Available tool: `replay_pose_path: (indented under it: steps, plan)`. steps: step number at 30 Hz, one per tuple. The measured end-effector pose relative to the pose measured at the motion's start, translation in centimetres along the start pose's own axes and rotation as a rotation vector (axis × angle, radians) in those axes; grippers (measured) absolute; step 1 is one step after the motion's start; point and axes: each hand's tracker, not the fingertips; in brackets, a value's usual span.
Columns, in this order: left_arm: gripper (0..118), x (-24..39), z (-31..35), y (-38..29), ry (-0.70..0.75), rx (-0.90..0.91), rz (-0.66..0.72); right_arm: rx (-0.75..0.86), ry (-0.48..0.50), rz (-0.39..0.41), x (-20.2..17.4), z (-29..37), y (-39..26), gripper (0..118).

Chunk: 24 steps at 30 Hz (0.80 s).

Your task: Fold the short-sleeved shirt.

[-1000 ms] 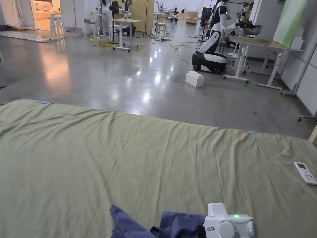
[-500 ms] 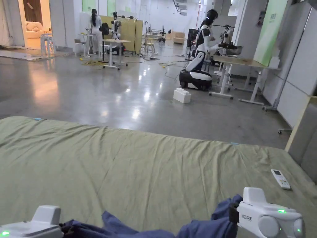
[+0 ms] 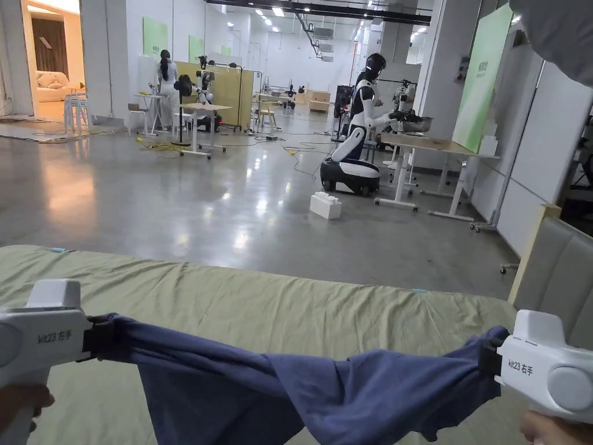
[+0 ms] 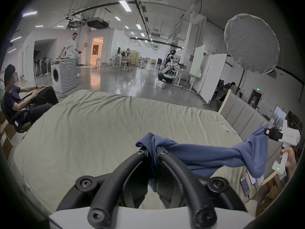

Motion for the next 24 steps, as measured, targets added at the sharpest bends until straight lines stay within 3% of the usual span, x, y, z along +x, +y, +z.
replay_pose_path:
  steps: [20, 24]
  plan:
    - [8, 1.5, -3.5, 11.3, 0.095, 0.111, -0.06, 0.128, 0.006, -0.044, -3.3, -3.8, 11.7, 8]
    - [8, 1.4, -5.1, 12.0, 0.116, 0.135, -0.057, 0.188, -0.009, -0.017, -4.4, -5.8, 12.0, 8]
